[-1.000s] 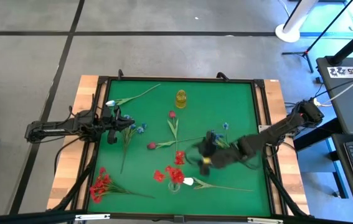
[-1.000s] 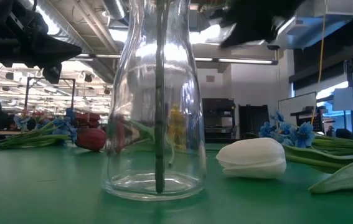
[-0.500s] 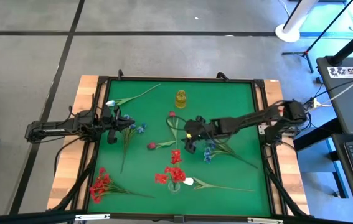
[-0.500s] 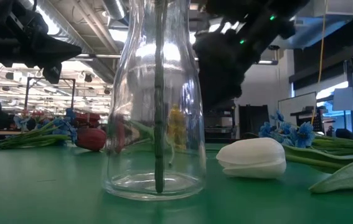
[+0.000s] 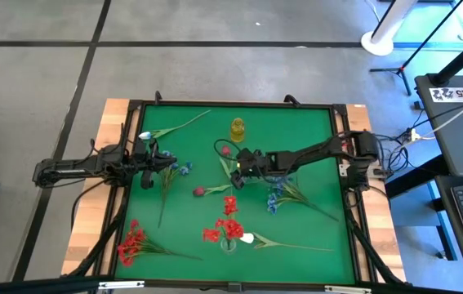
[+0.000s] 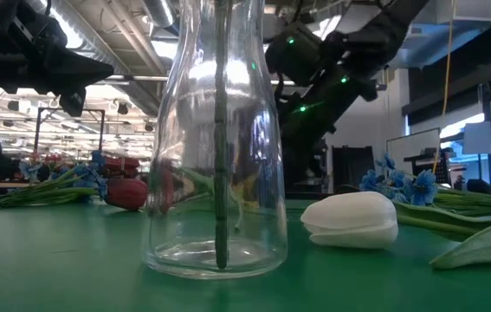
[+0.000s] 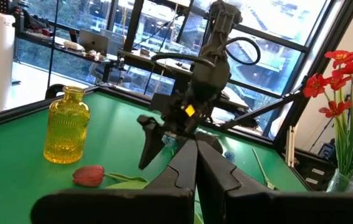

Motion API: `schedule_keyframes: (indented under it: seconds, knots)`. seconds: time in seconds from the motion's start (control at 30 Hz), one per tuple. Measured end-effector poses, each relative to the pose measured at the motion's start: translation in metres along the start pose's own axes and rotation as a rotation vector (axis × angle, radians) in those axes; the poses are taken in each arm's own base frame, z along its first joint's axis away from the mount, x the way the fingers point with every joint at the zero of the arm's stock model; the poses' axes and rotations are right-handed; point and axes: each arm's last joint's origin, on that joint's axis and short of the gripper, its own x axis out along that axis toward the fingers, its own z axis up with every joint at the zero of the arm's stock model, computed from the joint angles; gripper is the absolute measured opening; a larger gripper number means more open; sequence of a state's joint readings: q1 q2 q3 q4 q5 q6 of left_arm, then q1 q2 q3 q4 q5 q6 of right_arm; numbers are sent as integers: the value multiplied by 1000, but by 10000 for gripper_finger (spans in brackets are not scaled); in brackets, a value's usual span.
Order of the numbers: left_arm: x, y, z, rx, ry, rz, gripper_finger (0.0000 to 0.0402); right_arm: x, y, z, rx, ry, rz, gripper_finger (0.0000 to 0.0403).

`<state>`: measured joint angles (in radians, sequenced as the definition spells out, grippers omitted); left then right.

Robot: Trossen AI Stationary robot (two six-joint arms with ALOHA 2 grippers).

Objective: Sort flowers into vase by color
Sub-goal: Put the top red flower into the transparent vase

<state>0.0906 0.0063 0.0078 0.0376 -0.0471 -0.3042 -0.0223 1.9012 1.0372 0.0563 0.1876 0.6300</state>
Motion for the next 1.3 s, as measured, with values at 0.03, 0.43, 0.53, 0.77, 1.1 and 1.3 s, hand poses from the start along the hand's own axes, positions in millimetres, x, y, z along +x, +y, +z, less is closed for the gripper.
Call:
schedule_keyframes:
  seconds: [0.03,0.43,0.53,0.77,1.1,1.3]
  knots:
    - [0,0,0,0,0,-1,0,3,1,1,0,1,5,273]
    - [0,0,0,0,0,0,0,34,15,9,-45,42,-36,272]
    - [0,0,0,0,0,0,0,36,15,8,-53,57,-72,272]
    - [0,0,0,0,0,0,0,35,15,8,-59,87,-75,236]
    - [0,0,0,0,0,0,0,31,20,15,-64,155,-54,99]
    - [0,0,0,0,0,0,0,25,20,14,-94,188,-63,11]
